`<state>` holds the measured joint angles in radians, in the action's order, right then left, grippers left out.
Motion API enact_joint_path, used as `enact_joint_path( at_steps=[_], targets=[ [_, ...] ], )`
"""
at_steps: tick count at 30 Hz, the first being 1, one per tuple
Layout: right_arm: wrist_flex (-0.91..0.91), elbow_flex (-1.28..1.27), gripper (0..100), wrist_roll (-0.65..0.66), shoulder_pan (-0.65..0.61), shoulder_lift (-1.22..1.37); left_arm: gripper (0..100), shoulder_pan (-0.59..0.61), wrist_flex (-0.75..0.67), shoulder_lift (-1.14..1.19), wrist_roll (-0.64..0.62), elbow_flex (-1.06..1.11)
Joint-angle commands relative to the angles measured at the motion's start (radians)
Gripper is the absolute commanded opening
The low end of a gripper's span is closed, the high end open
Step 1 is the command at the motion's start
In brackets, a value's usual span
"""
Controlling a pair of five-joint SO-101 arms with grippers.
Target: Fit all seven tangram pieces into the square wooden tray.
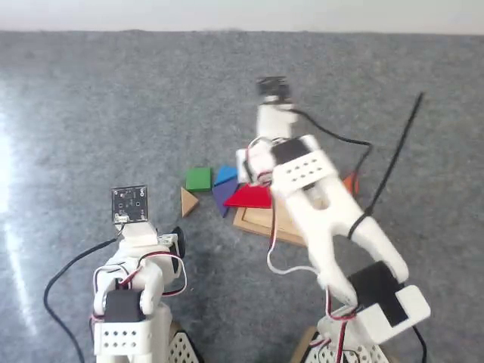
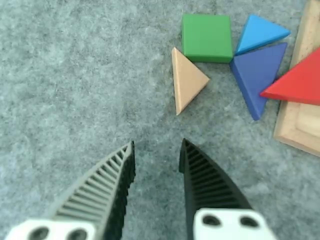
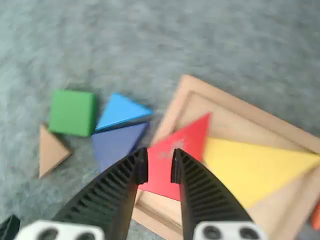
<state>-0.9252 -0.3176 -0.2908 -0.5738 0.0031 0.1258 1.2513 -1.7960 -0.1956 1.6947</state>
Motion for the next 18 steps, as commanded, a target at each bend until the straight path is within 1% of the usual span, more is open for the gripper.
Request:
enact_joint_path(
  at_steps=[1,3,6,8,10,13,15,18],
  targets=[
    [0.067,0.0,9.5,0.098,-0.035,0.018,14,0.005,0.005,-0.014,-0.009,-0.012],
    [0.025,-0.002,9.5,0.144,0.021,0.025,14,0.005,0.005,-0.014,-0.009,-0.012],
    [-0.045,-0.023,9.4,0.255,0.125,-0.016,14,0.005,0.005,-0.014,-0.009,-0.012],
    [-0.033,-0.097,9.1,0.322,0.166,-0.093,14,0.005,0.005,-0.014,-0.009,-0.012],
    [0.038,-0.224,9.1,0.361,0.188,-0.211,14,0.005,0.005,-0.014,-0.009,-0.012],
    [0.205,-0.439,9.1,0.397,0.168,-0.406,14,0.005,0.005,-0.014,-0.009,-0.012],
    [0.274,-0.514,9.1,0.411,0.131,-0.486,14,0.005,0.005,-0.014,-0.009,-0.012],
    [0.229,-0.443,9.1,0.385,0.079,-0.478,14,0.005,0.005,-0.014,-0.009,-0.012]
  ],
)
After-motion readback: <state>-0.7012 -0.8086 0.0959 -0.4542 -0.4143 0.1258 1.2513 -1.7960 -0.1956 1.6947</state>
